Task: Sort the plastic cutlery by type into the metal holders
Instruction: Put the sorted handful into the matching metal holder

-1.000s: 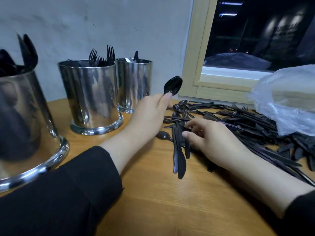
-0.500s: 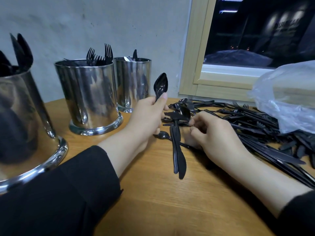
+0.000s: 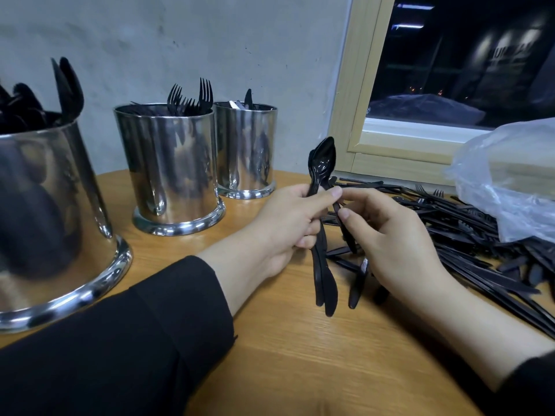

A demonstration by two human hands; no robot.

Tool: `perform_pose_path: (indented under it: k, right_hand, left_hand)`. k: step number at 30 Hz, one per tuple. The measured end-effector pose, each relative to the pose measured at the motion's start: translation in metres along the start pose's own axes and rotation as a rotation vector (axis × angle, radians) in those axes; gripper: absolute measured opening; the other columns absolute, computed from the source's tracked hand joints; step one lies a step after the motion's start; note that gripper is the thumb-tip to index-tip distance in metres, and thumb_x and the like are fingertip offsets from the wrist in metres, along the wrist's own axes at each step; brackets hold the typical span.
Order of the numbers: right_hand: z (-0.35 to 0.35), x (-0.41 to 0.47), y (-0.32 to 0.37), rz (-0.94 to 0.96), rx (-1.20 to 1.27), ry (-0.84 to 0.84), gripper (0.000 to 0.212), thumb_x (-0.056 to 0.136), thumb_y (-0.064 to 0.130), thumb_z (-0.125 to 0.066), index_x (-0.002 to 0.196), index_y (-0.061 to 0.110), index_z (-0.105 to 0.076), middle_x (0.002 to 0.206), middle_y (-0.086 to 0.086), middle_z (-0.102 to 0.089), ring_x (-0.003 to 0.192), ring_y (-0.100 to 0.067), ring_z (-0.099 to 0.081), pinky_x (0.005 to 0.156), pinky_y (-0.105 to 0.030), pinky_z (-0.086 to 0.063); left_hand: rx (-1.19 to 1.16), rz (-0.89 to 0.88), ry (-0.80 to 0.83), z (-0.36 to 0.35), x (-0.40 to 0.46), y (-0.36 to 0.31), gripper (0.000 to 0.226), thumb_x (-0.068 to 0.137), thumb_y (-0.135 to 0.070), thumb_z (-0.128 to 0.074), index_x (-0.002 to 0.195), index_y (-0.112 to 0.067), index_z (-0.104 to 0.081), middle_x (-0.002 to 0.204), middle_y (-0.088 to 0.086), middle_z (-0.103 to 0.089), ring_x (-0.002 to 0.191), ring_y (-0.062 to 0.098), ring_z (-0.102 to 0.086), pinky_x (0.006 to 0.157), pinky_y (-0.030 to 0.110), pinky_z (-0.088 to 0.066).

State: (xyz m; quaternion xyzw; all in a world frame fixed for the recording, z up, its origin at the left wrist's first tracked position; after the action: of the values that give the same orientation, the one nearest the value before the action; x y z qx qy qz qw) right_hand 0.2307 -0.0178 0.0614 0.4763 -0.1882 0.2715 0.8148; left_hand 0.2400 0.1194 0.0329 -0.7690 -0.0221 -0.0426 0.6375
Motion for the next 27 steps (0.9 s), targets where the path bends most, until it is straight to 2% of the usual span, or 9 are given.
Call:
perform_pose_path:
  k: [3,7,10,13,16,19,22,25,27]
  right_hand:
    - [0.000,0.000,-0.005,-0.004,-0.039,-0.005,0.021,0.097,0.026,-0.064,0.114,0.036,-0.065,0.090,0.013,-0.067,0.086,-0.006,-0.062,0.071,-0.015,-0.046]
    - [-0.011,0.003,0.000,0.100,-0.286,0.098,0.019,0.094,0.030,-0.066,0.112,0.033,-0.067,0.096,0.018,-0.063,0.092,0.001,-0.058,0.076,-0.012,-0.042]
    - [-0.036,0.011,0.006,0.174,-0.492,0.258,0.031,0.092,0.042,-0.066,0.118,0.027,-0.070,0.106,0.011,-0.058,0.101,-0.007,-0.053,0.088,-0.024,-0.043]
    - [-0.064,0.019,0.003,0.151,-0.686,0.406,0.051,0.091,0.053,-0.063,0.134,0.027,-0.060,0.117,0.005,-0.055,0.115,-0.020,-0.051,0.098,-0.042,-0.045]
    - [-0.082,0.017,0.003,0.174,-0.799,0.475,0.043,0.095,0.051,-0.055,0.132,0.031,-0.059,0.116,0.004,-0.053,0.114,-0.023,-0.050,0.095,-0.044,-0.044]
    - [-0.085,0.015,0.006,0.218,-0.825,0.447,0.027,0.096,0.041,-0.051,0.111,0.026,-0.067,0.101,0.004,-0.057,0.102,-0.023,-0.056,0.087,-0.041,-0.046]
    - [-0.083,0.016,0.006,0.219,-0.822,0.408,0.020,0.093,0.029,-0.052,0.098,0.020,-0.070,0.089,0.004,-0.058,0.093,-0.024,-0.058,0.080,-0.037,-0.044]
    - [-0.067,0.020,0.009,0.152,-0.594,0.247,0.018,0.093,0.024,-0.060,0.098,0.016,-0.075,0.092,0.000,-0.063,0.090,-0.023,-0.060,0.081,-0.036,-0.047]
    - [-0.049,0.025,0.010,0.070,-0.396,0.107,0.014,0.091,0.024,-0.067,0.098,0.020,-0.079,0.092,0.000,-0.062,0.086,-0.018,-0.058,0.079,-0.032,-0.043]
  left_hand:
    - [-0.006,-0.054,-0.078,0.010,0.002,-0.006,0.014,0.102,-0.023,-0.062,0.095,-0.012,-0.064,0.057,-0.011,-0.049,0.049,0.006,-0.030,0.040,0.019,-0.021]
    - [0.066,-0.129,-0.318,0.037,0.004,-0.017,0.024,0.106,-0.033,-0.051,0.091,-0.016,-0.060,0.079,0.000,-0.050,0.054,0.008,-0.038,0.044,0.022,-0.029]
    - [0.039,-0.173,-0.431,0.052,0.003,-0.024,0.029,0.108,-0.036,-0.044,0.088,-0.016,-0.050,0.068,-0.001,-0.053,0.047,0.009,-0.037,0.040,0.022,-0.028]
    - [0.073,-0.198,-0.461,0.056,0.002,-0.025,0.030,0.109,-0.037,-0.042,0.095,-0.012,-0.049,0.054,-0.002,-0.045,0.043,0.012,-0.037,0.038,0.024,-0.030]
    - [0.076,-0.210,-0.475,0.056,0.004,-0.024,0.037,0.109,-0.038,-0.043,0.107,-0.003,-0.050,0.059,0.000,-0.042,0.041,0.012,-0.036,0.038,0.023,-0.032]
    - [0.099,-0.207,-0.487,0.058,0.006,-0.023,0.042,0.106,-0.044,-0.047,0.107,-0.003,-0.052,0.066,-0.002,-0.045,0.043,0.009,-0.035,0.039,0.023,-0.031]
    - [0.093,-0.224,-0.479,0.058,0.007,-0.025,0.032,0.105,-0.043,-0.051,0.093,-0.013,-0.050,0.066,-0.003,-0.044,0.041,0.007,-0.034,0.039,0.022,-0.030]
    - [0.036,-0.226,-0.463,0.056,0.005,-0.026,0.028,0.104,-0.038,-0.056,0.090,-0.015,-0.049,0.066,0.000,-0.043,0.039,0.007,-0.031,0.038,0.020,-0.028]
    - [0.031,-0.233,-0.459,0.055,0.003,-0.027,0.029,0.105,-0.037,-0.054,0.089,-0.013,-0.051,0.062,-0.002,-0.042,0.040,0.008,-0.032,0.038,0.022,-0.029]
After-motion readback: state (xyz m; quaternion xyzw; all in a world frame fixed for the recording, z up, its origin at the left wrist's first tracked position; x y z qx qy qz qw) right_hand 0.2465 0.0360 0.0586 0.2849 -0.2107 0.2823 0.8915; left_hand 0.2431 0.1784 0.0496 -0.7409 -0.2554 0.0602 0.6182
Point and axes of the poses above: each hand's wrist, its own x-axis towards the middle knuckle, its own z-axis out of the back of the hand, y = z × x, the point moved 8 cm from there along x, towards the middle knuckle
